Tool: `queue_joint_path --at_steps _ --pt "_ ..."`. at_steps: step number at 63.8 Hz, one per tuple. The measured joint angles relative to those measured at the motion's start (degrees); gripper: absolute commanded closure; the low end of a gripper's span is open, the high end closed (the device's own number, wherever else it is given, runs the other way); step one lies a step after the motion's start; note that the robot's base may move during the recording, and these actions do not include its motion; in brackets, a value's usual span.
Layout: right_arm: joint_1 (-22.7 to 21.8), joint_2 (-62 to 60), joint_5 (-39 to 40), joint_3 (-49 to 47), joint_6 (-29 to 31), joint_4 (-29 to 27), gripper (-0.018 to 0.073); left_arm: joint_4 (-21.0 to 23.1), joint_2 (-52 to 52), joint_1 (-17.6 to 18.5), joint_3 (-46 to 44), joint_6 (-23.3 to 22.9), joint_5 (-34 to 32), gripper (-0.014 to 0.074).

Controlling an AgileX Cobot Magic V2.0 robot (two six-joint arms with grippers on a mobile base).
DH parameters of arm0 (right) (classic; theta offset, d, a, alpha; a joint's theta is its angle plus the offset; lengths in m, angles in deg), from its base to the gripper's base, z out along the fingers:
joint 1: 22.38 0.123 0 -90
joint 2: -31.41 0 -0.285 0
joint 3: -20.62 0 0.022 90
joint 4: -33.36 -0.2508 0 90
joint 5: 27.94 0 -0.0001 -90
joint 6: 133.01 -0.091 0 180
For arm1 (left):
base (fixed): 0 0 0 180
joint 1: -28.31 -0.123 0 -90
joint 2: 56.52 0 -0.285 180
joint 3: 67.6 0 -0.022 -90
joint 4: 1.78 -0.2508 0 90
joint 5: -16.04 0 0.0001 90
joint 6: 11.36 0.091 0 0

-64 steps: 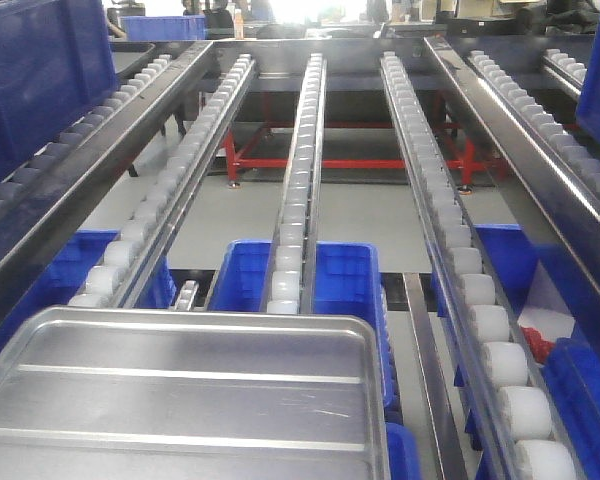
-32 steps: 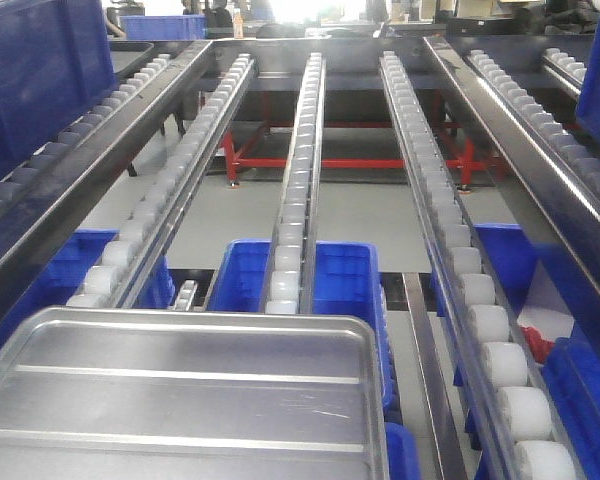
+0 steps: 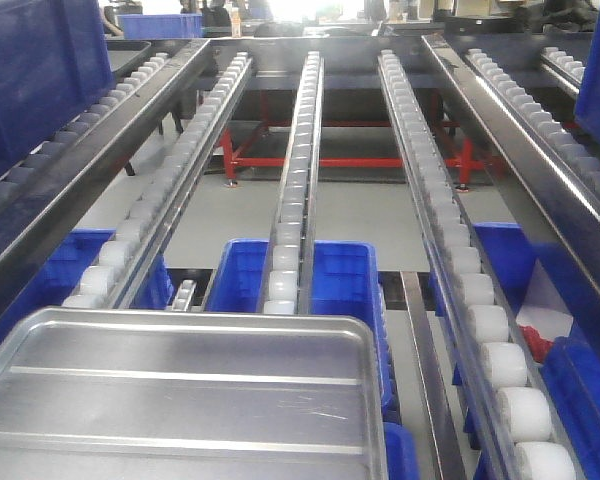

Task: Grab silver tray and stack on right shelf

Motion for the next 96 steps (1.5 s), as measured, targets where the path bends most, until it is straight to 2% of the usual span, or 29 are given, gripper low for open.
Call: queue_joint_path --at_steps 5,8,12,16,20,24,29,32,36,41,46,54,60,65,73,82,89,92,96 --pt "3.13 4.28 -3.92 -0.73 2.93 -5.94 0.043 3.06 -5.41 0.0 -1.88 3.31 4.29 0.0695" --pt "5.42 7.27 -5.83 -0.73 5.6 -8.57 0.0334 5.94 -8.06 0.0 -2.33 6.68 5.97 0.0695" --pt "8.34 11.03 -6.71 -0.73 8.87 -12.11 0.0184 11.53 -11.55 0.0 -2.62 12.74 7.91 0.0695" --pt "11.88 15.09 -6.81 -0.73 12.63 -15.9 0.0032 19.34 -14.32 0.0 -2.75 19.95 9.54 0.0695" --pt "14.86 18.8 -6.12 -0.73 15.53 -18.52 -0.0034 25.01 -16.33 0.0 -2.75 25.06 10.47 0.0695" --pt "17.67 22.68 -4.78 -0.73 17.2 -20.13 -0.0043 28.8 -17.98 0.46 -2.79 29.01 11.15 0.0694" --pt "20.38 27.84 -2.18 -0.73 18.03 -21.26 -0.0043 30.54 -19.62 2.42 -2.79 31.75 11.27 0.0688" --pt "21.66 30.43 -0.42 -0.73 18.27 -21.68 -0.0043 30.78 -20.32 3.85 -2.79 32.42 11.39 0.0652" --pt "22.4 34.66 1.9 -1.02 18.37 -22.64 -0.0043 31.03 -21.29 5.91 -2.79 32.92 11.68 0.0551" --pt "23.6 39.23 2.18 -3.11 18.51 -23.11 -0.0043 31.25 -22.34 7.76 -2.88 33.1 12.41 0.0384" --pt "26.5 44.09 1.55 -6.78 18.76 -23.24 -0.0043 31.49 -23.67 8.38 -2.88 33.1 12.78 0.0285" --pt "33.76 51.6 2.23 -12.09 18.74 -23.24 -0.0023 31.57 -25.5 8.54 -2.88 33.13 12.83 0.0279" --pt "36.65 56.57 2.4 -13.82 17.43 -22.22 -0.0012 31.57 -26.77 8.54 -2.88 33.13 12.83 0.0279" --pt "37.05 59.84 2.4 -13.96 13.84 -19.49 -0.0012 31.61 -27.3 8.58 -2.88 33.13 12.83 0.0279" --pt "37.05 61.9 2.4 -13.96 3.95 -10.3 -0.0012 31.83 -27.63 10.03 -2.88 33.13 11.48 0.0279" --pt "37.05 61.9 -0.57 -15.34 -12.1 3.05 -0.0012 31.83 -27.75 10.58 -2.88 33.22 10.23 0.0279" --pt "37.33 62.37 -7.42 -17.16 -26.25 14.64 -0.0012 31.32 -28.71 10.58 -3.28 32.37 10.72 0.0292" --pt "37.95 63.0 -10.56 -18.18 -31.49 20.72 -0.0012 28.55 -29.66 10.58 -4.11 30.6 11.69 0.0325" --pt "39.71 63.84 -14.06 -19.78 -38.27 27.52 -0.0012 21.38 -31.6 10.77 -6.17 25.28 14.28 0.0356"
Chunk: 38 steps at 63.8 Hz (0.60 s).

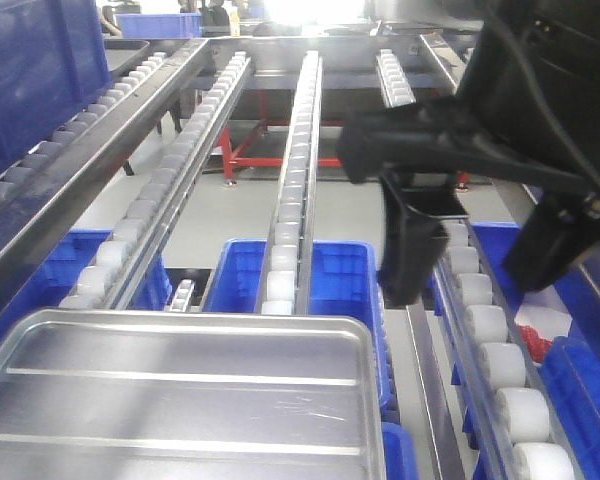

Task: Grab silver tray and stack on right shelf
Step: 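Lower both grippers onto opposite edges of the silver tray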

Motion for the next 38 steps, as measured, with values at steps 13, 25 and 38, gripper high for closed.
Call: queue_joint_path --at_steps 13,25,38 --pt "6.08 2.07 0.4 -3.36 -14.72 6.41 -0.0012 -16.24 -7.68 0.03 -7.83 -17.04 7.27 0.0362" --pt "6.63 6.34 0.89 -3.35 -17.96 6.73 -0.0012 -14.44 -14.26 0.94 -9.38 -21.96 8.77 0.0362" --pt "6.63 10.71 0.05 -3.35 -18.19 6.84 -0.0012 -16.55 -22.22 5.65 -9.38 -25.76 8.76 0.0362"
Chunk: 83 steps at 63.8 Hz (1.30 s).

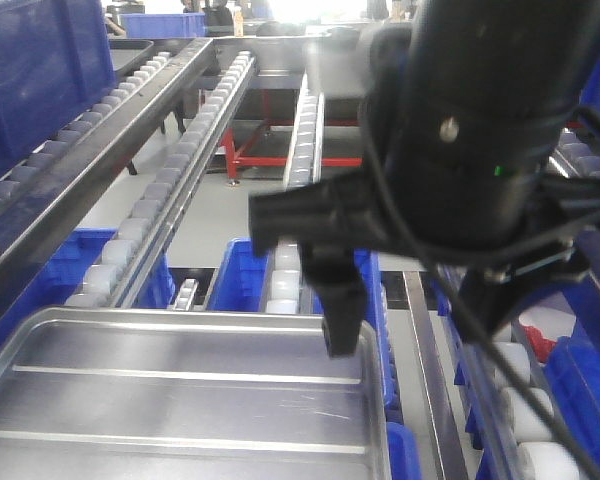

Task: Grab silver tray and stack on right shelf
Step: 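Lower both grippers onto opposite edges of the silver tray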

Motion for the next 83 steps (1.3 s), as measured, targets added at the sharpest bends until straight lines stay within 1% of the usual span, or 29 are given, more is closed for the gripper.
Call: queue_joint_path --at_steps 6,12,17,27,31,40,54,63,83 --pt "0.0 0.98 -0.11 0.0 0.01 0.0 -0.0012 -2.94 -2.56 2.17 0.0 -3.02 -0.95 0.0362" --pt "0.0 1.99 0.03 -0.12 -0.02 -0.46 -0.0012 -4.11 -4.39 3.55 0.0 -4.9 -3.58 0.0362" --pt "0.0 2.82 0.97 -0.12 -0.11 -1.56 -0.0012 -4.57 -4.78 3.79 0.0 -6.55 -5.63 0.0362" --pt "0.0 3.53 3.27 -0.12 -0.23 -3.11 -0.0012 -8.01 -4.81 3.79 1.25 -10.7 -8.48 0.0362" --pt "0.0 3.53 4.07 -0.12 -0.23 -3.35 -0.0012 -9.05 -4.81 3.79 2.15 -11.65 -9.05 0.0362" --pt "0.0 3.53 4.47 -0.12 -0.23 -3.44 -0.0012 -9.95 -4.81 3.79 3.96 -13.67 -10.79 0.0362" --pt "0.0 3.53 4.47 -0.12 1.04 -3.49 -0.0012 -10.33 -4.81 3.79 6.35 -14.84 -14.09 0.0362" --pt "0.0 4.46 4.47 -0.25 1.07 -3.49 -0.0012 -10.85 -5.32 3.79 6.59 -14.84 -14.66 0.0362" --pt "0.0 8.96 4.97 -0.37 1.16 -3.58 -0.0012 -11.19 -10.92 3.79 6.59 -14.88 -15.81 0.0362"
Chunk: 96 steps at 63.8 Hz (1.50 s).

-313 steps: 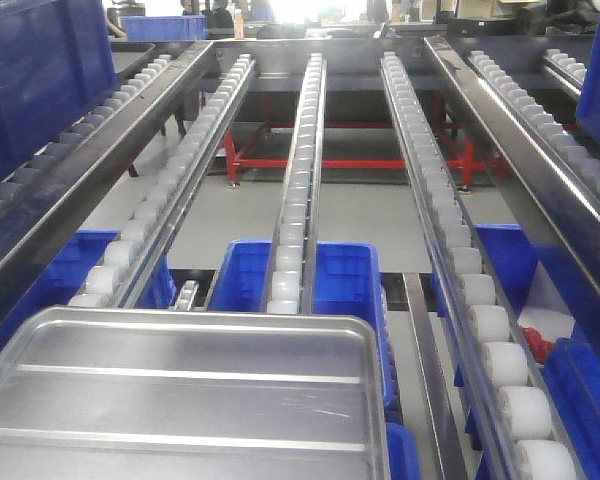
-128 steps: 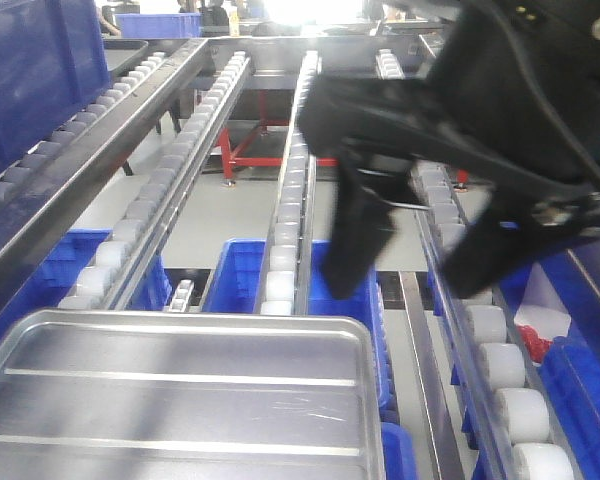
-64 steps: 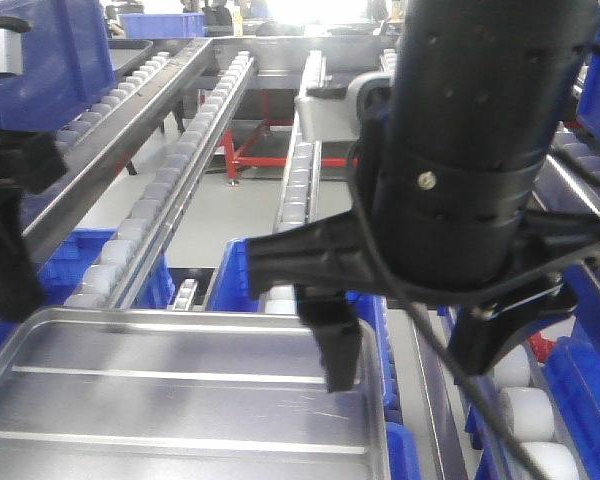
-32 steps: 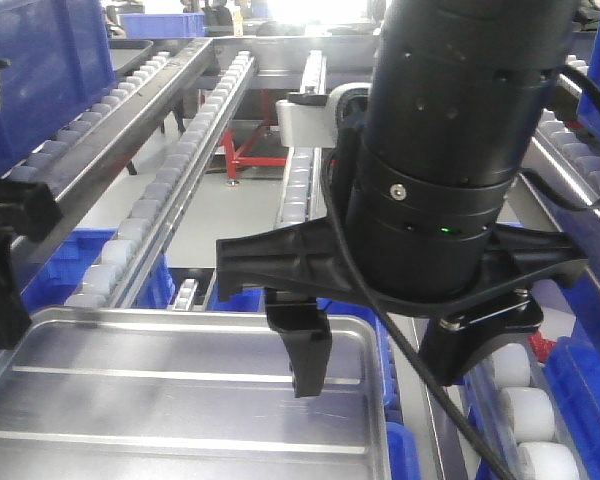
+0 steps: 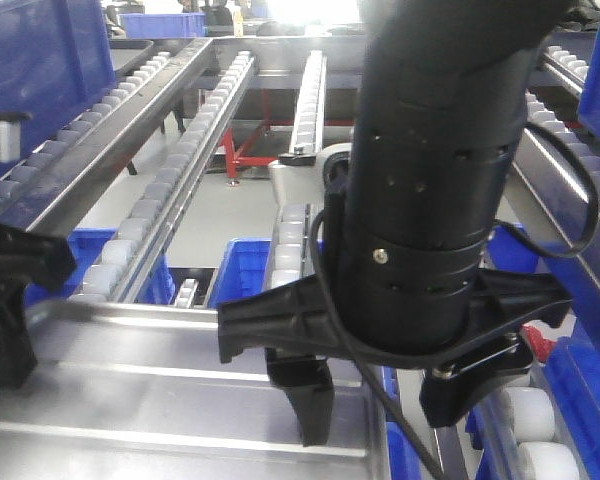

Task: Grab silver tray and stack on right shelf
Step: 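Lower both grippers onto opposite edges of the silver tray, then close both grippers on the tray rims and lift it off the shelf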

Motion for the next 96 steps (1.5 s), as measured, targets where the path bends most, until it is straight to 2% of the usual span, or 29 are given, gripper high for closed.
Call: queue_joint_path --at_steps 12,17,22,26,32,38,42,45,64,78,96 --pt "0.0 0.57 0.02 -0.49 0.13 -0.04 -0.0008 0.0 -1.9 0.0 0.0 0.0 -1.06 0.0362" --pt "0.0 0.94 -0.11 -0.74 0.27 -0.04 0.0041 0.0 -2.04 0.0 0.0 0.0 -1.16 0.0362" --pt "0.0 1.26 0.07 -0.87 0.31 -0.3 0.0129 0.0 -2.08 0.0 0.0 0.0 -1.27 0.0372" --pt "0.11 1.39 0.59 -1.09 0.4 -0.79 0.0232 0.0 -2.08 0.0 0.0 0.0 -1.27 0.0399" --pt "0.1 1.51 0.73 -1.09 0.16 -1.03 0.0391 0.0 -2.08 0.04 0.0 0.0 -1.4 0.0491" --pt "0.1 1.51 -0.22 -1.09 0.0 -1.03 0.0523 -0.11 -2.08 0.04 0.0 -0.1 -1.4 0.0618" --pt "0.1 1.51 -0.79 -1.09 -0.36 -1.02 0.0499 -0.35 -2.08 0.04 0.0 -0.09 -1.07 0.0708" --pt "0.1 1.51 -0.94 -1.09 -0.35 -1.02 0.0503 -0.8 -2.08 0.04 0.0 -0.13 -0.84 0.0685" --pt "0.1 1.4 -2.17 -1.85 -0.52 -0.92 0.0503 -0.8 -2.08 0.04 -0.76 -0.94 -0.02 0.0689" --pt "-0.01 -0.21 -5.68 -3.82 -0.52 0.55 0.0503 -0.43 -1.3 0.04 -4.27 -0.99 4.11 0.0689" --pt "-0.22 -8.7 -12.7 -8.52 1.46 2.73 0.0503 -1.54 5.91 0.04 -11.88 -0.99 11.73 0.0689"
